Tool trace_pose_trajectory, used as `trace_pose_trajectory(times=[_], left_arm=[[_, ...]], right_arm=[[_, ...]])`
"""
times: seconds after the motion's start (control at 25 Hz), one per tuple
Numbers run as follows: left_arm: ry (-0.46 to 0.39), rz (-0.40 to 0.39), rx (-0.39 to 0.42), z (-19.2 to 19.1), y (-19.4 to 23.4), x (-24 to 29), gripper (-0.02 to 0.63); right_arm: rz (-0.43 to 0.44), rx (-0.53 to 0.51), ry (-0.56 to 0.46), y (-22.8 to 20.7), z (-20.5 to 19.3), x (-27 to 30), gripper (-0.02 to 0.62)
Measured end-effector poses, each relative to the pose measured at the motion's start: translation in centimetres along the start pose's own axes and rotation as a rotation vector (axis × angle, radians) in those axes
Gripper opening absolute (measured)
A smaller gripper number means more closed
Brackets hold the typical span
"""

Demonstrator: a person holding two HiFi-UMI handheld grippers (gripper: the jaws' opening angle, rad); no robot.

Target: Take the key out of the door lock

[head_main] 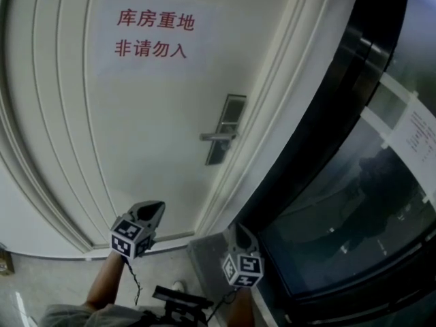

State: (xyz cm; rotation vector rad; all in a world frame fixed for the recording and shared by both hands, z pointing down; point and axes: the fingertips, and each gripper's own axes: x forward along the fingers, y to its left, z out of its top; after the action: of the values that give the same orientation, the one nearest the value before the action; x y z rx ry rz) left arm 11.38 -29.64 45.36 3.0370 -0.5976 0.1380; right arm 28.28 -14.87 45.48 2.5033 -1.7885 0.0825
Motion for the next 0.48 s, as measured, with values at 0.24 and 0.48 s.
trace_pose_trajectory(times=[0.24, 0.48], left_arm=[[0.009, 0.028, 0.002, 0.2, 0.8, 3.3, 0.005], [0.015, 0.060, -0.007, 0.6, 2.3, 6.1, 0.005]], right_arm=[[0.026, -0.031, 0.018, -1.8, 0.0, 3.5, 0.012], [0.054, -0.071, 0.009, -3.4, 1.0, 7.3, 0.012]])
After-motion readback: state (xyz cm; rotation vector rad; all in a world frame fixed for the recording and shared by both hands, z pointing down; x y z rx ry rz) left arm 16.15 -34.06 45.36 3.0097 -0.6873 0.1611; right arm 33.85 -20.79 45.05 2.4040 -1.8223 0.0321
